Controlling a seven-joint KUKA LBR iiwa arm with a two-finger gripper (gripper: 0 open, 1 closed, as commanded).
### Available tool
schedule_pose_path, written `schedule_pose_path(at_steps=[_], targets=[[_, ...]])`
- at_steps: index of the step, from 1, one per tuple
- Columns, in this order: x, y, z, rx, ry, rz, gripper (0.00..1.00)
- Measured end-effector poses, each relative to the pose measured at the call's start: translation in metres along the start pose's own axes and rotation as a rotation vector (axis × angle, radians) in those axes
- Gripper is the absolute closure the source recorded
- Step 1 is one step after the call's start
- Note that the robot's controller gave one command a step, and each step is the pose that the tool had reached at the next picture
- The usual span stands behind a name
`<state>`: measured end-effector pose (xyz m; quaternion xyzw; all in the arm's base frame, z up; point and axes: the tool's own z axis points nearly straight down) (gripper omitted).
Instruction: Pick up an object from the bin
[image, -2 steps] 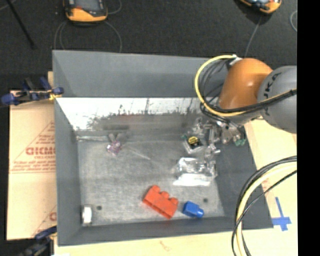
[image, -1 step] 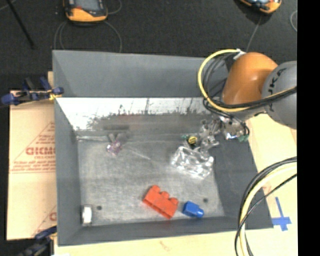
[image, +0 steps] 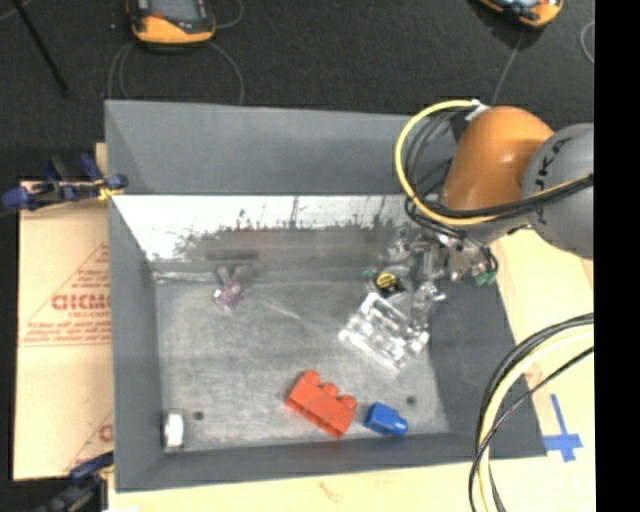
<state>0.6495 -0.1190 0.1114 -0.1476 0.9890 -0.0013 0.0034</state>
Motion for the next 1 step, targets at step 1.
schedule_pose_path(at_steps=[1], targets=[[-0.0121, 0.0086, 0.0350, 0.003, -0.004, 0.219, 0.00]])
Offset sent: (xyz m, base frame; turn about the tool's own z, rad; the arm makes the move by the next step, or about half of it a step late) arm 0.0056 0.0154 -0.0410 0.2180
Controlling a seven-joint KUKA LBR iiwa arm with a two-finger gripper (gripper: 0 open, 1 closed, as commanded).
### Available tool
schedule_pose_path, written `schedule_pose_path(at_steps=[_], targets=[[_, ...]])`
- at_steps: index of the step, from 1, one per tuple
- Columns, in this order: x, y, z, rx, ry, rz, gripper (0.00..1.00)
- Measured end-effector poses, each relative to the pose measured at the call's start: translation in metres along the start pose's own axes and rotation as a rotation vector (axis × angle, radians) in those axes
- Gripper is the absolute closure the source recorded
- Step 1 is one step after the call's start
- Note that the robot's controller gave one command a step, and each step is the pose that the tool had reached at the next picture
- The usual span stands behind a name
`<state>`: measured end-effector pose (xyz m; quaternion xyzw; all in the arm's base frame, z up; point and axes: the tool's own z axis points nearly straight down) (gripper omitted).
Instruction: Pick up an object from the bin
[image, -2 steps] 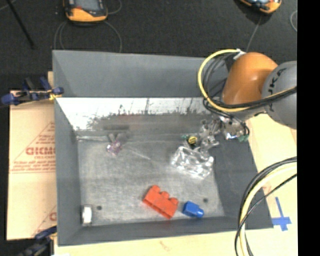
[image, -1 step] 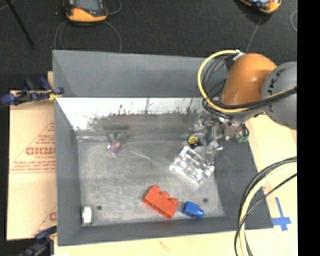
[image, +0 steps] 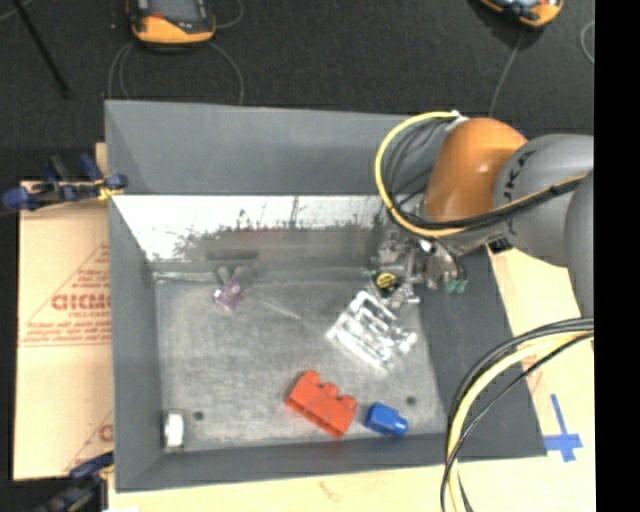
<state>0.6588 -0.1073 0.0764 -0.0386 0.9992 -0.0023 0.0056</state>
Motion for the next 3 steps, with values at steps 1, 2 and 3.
schedule_pose_path(at_steps=[1, 2, 3], targets=[[0.004, -0.019, 0.001, -0.006, -0.003, -0.040, 0.00], [0.003, -0.020, 0.000, -0.002, -0.010, -0.040, 1.00], [0.018, -0.035, -0.178, -0.002, -0.003, 0.138, 1.00]])
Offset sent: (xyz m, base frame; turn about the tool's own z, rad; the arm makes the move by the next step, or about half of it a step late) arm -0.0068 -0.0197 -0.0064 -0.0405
